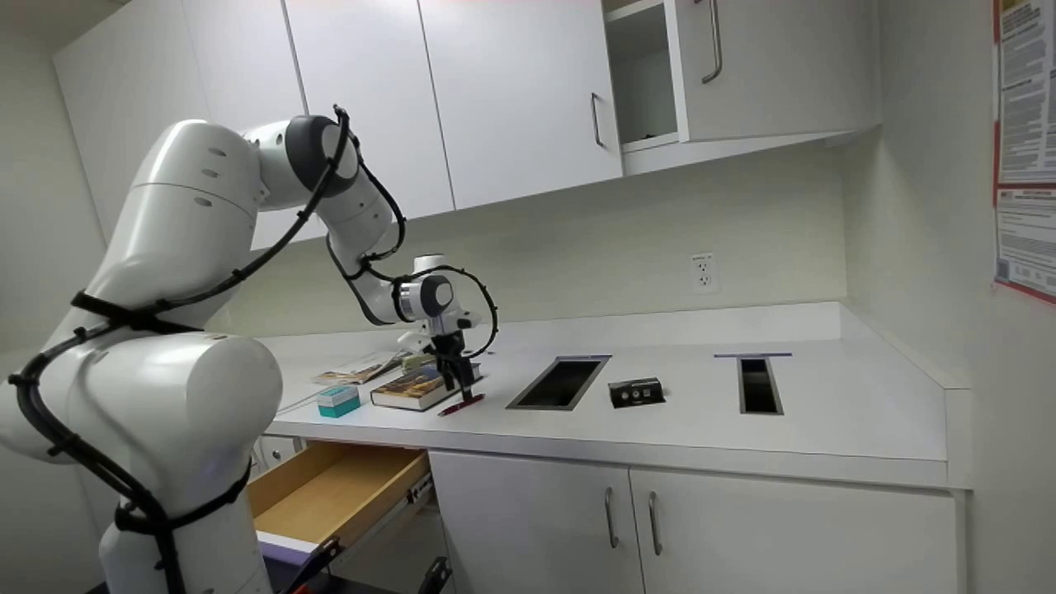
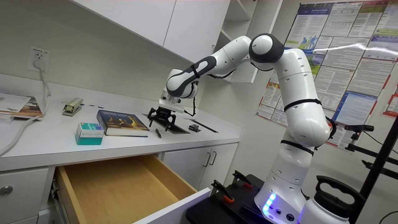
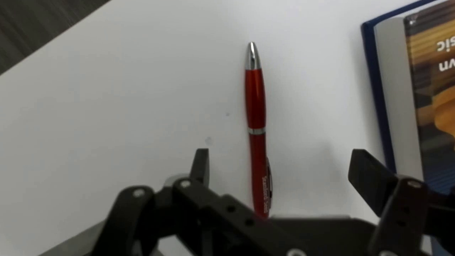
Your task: Open the drawer,take out the brown card,put it back and put it on the counter and close it
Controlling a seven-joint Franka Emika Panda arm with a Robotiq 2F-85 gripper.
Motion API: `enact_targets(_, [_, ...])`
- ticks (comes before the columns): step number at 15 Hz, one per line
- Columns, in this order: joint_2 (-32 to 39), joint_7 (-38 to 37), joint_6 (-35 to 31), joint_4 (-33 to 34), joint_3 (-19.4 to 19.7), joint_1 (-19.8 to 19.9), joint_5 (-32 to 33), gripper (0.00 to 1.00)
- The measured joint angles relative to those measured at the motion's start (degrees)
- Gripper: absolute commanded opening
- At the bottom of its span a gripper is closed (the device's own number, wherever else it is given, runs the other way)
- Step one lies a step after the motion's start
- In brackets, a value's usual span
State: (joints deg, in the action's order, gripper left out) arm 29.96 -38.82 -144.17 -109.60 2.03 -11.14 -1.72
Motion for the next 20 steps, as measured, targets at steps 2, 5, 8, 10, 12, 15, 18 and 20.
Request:
enact_targets(2, [0.9,-0.7,-1.7,-0.4,0.5,-0.2,0.0,0.74])
enact_targets(5, [1.8,-0.9,-2.8,-0.5,1.3,-0.6,0.1,0.49])
enact_targets(8, [1.9,-0.9,-2.9,-0.4,1.8,-0.7,0.1,0.28])
enact_targets(10, [1.8,-0.9,-2.9,-0.3,2.0,-0.7,0.1,0.13])
enact_targets(12, [1.8,-0.9,-2.9,-0.1,2.0,-0.8,0.1,0.01])
enact_targets(15, [1.8,-0.9,-2.9,0.1,2.1,-1.0,0.2,0.04])
enact_targets(18, [1.6,-0.8,-2.9,-0.1,2.1,-1.4,0.7,0.04])
enact_targets(20, [0.1,0.4,-2.2,-1.0,1.6,-1.8,1.5,0.04])
